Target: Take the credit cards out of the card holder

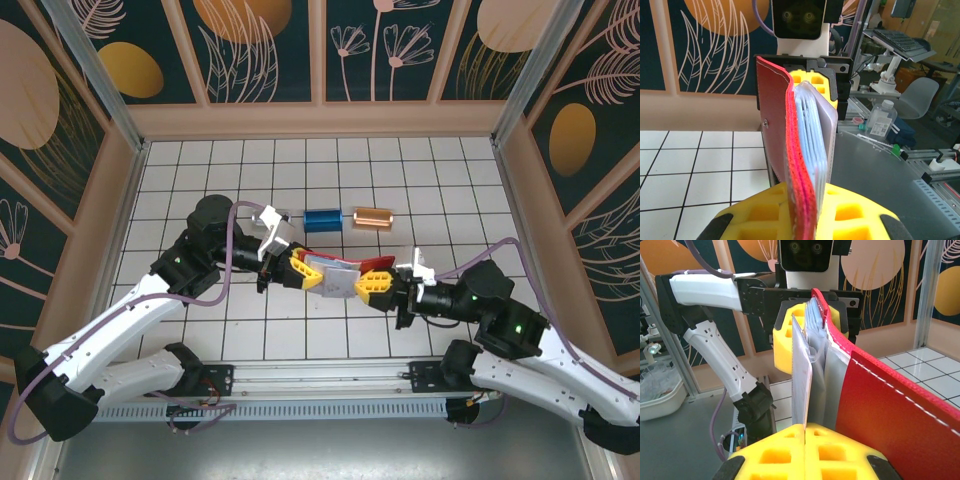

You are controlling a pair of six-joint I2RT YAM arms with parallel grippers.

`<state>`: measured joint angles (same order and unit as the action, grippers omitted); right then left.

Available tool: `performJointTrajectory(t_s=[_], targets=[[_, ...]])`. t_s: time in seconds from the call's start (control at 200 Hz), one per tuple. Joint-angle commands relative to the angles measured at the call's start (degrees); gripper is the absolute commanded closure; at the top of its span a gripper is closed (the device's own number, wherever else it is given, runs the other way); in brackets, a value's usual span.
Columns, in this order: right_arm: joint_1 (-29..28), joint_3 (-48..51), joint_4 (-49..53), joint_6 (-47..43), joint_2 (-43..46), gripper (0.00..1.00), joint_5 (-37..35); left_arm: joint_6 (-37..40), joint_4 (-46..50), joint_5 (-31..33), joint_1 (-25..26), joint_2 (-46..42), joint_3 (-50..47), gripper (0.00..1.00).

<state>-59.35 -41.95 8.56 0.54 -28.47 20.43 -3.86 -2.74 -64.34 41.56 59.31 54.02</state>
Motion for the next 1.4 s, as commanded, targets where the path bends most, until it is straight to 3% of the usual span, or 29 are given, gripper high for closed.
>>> performJointTrajectory(t_s=[0.0,0.475,0.605,0.816,0.986,1.186,1.396], targets=[[-0.2,-2.5,-0.1,-0.5,1.8,1.0,-1.1,1.1,0.3,-2.5,-0.2,-0.2,1.4,1.0],[-0.2,-2.3,-0.2,-0.2,2.3,0.96,-0.6,0.9,0.5,-2.2,-0.2,-0.1,1.4,1.0],[-0.2,-2.3,-0.1,-0.2,2.4,1.0,-0.6,0.8,0.5,-2.2,-0.2,0.0,1.4,1.0],[-0.3,-1.4,-2.1,1.1,2.4,0.85,-1.1,0.7,0.5,-1.8,-0.2,0.1,1.4,1.0],[-0.2,0.1,-4.9,1.8,1.4,0.82,1.0,0.5,0.7,2.5,-0.2,0.3,1.4,1.0],[-0.3,1.1,-6.9,2.0,-0.6,0.7,0.8,-0.1,0.3,4.6,-0.2,0.0,1.3,1.0],[-0.3,0.6,-3.2,0.3,-1.7,0.6,-5.0,-0.2,0.1,4.8,-0.2,-0.3,1.4,1.0]])
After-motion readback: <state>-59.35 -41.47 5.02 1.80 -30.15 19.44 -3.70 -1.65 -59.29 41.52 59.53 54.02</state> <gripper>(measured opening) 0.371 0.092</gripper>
